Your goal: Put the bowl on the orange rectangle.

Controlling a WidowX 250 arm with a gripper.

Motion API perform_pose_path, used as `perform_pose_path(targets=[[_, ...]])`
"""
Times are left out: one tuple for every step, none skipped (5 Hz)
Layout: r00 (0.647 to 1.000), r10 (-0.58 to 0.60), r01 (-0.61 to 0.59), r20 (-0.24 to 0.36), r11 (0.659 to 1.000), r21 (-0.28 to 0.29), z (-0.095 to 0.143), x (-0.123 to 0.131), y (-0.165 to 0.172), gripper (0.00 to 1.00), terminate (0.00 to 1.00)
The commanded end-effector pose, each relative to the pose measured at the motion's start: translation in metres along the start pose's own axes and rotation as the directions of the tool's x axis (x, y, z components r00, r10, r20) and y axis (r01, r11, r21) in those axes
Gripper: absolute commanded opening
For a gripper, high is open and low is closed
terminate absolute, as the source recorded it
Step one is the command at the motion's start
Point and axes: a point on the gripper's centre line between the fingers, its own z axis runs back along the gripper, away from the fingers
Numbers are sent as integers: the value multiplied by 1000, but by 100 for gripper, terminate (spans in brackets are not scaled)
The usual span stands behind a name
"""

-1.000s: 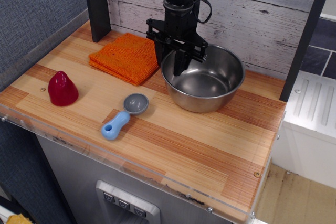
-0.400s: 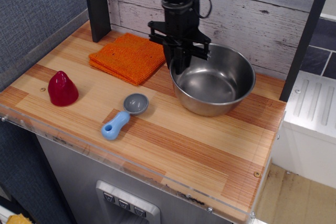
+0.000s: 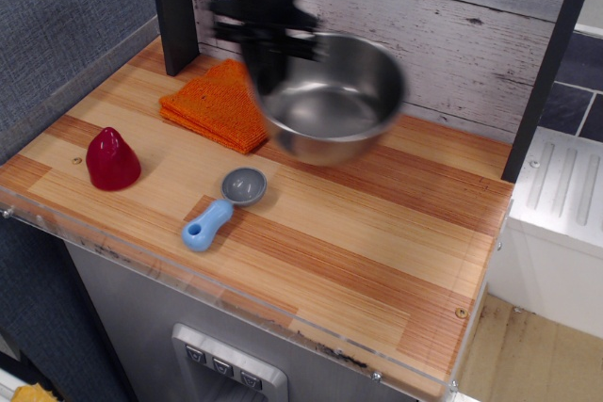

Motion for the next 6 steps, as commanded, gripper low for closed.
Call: perform_pose_path(targets=[[996,55,-59,63,997,59,33,-6,48,0,0],[994,86,-90,63,994,69,32,-4,67,0,0],[992,110,-115,64,991,75,30,0,81,0,0],[990,125,-129,64,989,73,26,4,89,0,0],[990,134,-137,41,987,83,16,7,97,0,0],[990,142,-144,22,986,88,9,8,103,0,0]])
